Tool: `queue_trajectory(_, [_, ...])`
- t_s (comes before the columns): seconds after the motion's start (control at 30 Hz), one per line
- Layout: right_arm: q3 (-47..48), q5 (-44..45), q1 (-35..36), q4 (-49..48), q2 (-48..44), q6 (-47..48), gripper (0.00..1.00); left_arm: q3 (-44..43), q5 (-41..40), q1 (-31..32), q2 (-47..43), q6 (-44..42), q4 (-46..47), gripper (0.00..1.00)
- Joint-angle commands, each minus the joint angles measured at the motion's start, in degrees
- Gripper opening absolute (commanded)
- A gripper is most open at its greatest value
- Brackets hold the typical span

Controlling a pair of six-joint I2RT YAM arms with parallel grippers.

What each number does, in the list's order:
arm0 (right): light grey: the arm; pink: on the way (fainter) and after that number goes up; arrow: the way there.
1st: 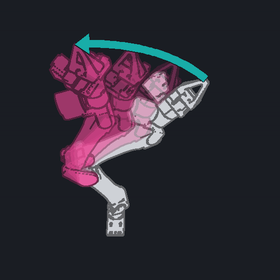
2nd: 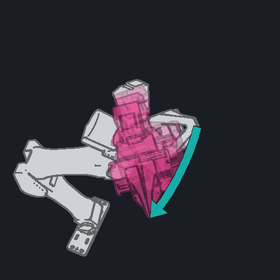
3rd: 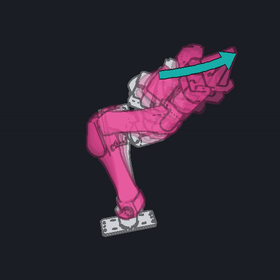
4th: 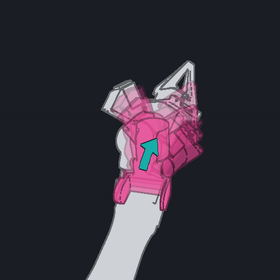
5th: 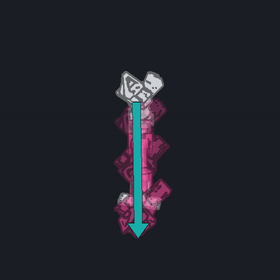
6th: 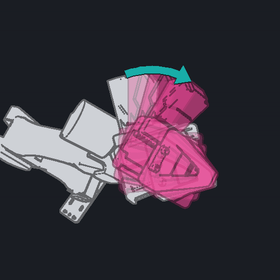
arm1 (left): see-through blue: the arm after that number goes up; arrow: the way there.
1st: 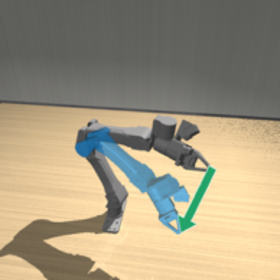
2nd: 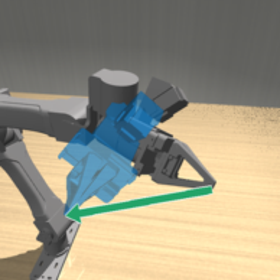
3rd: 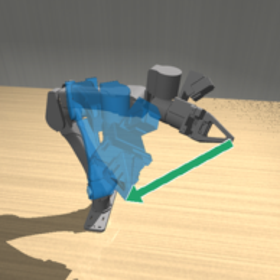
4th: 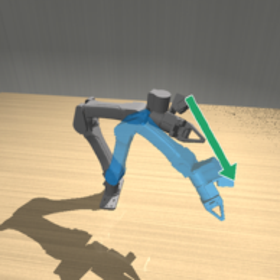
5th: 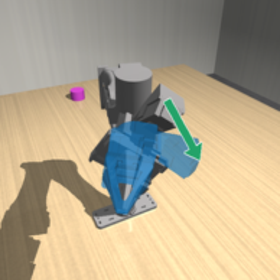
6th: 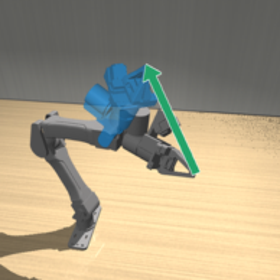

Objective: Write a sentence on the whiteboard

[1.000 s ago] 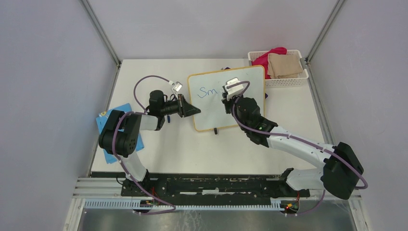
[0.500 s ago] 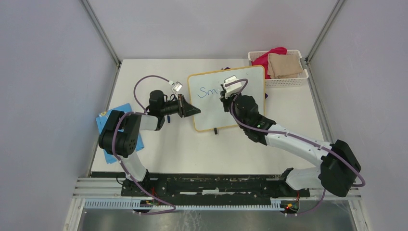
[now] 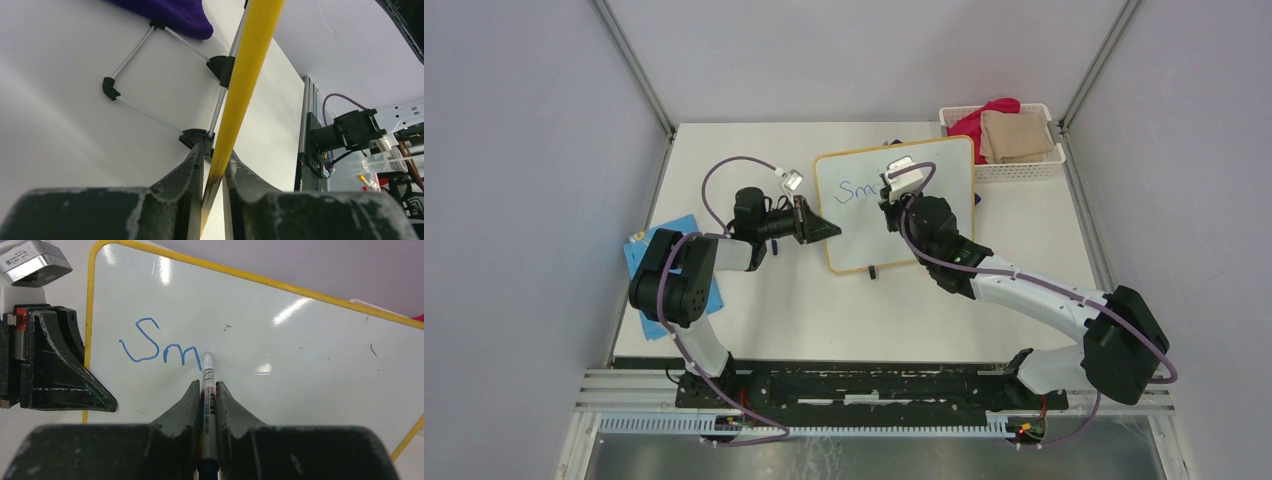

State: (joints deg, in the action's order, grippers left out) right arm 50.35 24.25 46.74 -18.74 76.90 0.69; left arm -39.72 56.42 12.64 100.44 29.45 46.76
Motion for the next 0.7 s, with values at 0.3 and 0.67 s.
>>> queue_trajectory(0.3, [-2.11, 0.2, -0.63, -1.7, -1.08, -0.6, 0.0, 0.22, -1.37, 0.21, -1.57, -2.47, -0.97, 0.02])
queue_trajectory(0.67, [-3.56, 0.94, -0.71, -2.02, -3.62, -0.6, 0.0, 0.14, -1.4, 0.19, -1.61, -2.64, -1.34, 0.02])
